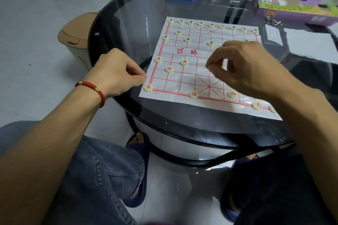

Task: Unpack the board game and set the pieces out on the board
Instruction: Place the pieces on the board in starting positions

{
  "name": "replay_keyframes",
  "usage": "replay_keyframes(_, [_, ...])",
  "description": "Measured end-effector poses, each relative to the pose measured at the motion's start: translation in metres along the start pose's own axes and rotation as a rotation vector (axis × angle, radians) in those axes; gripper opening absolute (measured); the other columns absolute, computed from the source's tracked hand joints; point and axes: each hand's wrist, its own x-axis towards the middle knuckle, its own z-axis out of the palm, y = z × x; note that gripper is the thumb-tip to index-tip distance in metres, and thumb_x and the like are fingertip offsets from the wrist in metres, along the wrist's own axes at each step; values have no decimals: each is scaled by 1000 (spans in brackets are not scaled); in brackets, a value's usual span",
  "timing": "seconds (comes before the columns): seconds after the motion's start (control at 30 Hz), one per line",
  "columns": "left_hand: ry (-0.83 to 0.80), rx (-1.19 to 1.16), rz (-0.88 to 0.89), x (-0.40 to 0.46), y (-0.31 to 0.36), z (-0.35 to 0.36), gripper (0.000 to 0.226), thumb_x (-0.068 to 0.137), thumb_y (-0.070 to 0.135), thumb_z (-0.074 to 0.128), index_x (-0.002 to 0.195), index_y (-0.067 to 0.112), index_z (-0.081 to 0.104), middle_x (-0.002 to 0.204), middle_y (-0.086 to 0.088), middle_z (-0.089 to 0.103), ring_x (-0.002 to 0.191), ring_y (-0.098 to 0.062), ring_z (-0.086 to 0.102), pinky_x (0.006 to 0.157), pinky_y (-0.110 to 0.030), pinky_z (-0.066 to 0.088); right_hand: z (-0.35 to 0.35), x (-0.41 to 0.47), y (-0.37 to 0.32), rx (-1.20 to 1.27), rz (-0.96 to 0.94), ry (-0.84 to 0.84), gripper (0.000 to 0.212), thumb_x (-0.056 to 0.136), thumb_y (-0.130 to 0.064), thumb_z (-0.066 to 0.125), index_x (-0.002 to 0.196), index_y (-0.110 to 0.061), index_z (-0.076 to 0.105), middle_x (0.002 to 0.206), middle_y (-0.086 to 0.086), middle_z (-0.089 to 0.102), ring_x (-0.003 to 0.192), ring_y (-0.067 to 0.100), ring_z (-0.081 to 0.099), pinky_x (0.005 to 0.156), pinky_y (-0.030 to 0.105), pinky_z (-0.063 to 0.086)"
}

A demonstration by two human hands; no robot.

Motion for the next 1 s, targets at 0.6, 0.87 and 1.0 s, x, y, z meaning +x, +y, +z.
replay_keyframes(0.6, [151,187,468,-5,33,30,23,91,23,71,114,23,74,100,10,65,81,-9,60,63,-9,37,-8,-16,41,-84,256,-154,30,92,-23,72,122,-20,72,114,2,72,81,14,61,75,26,54])
replay_keyframes(0.87, [151,192,503,-4,35,36,24,91,20,71,114,22,74,104,5,69,80,-8,59,67,-8,37,5,1,33,-90,210,-194,28,92,-23,73,120,-27,74,114,1,69,92,20,64,82,43,61])
replay_keyframes(1.0, [150,197,516,-4,33,36,24,91,19,71,114,20,74,105,2,71,82,-11,61,67,-8,37,2,1,30,-111,201,-150,24,92,-26,72,116,-22,75,111,2,71,91,19,65,82,43,61])
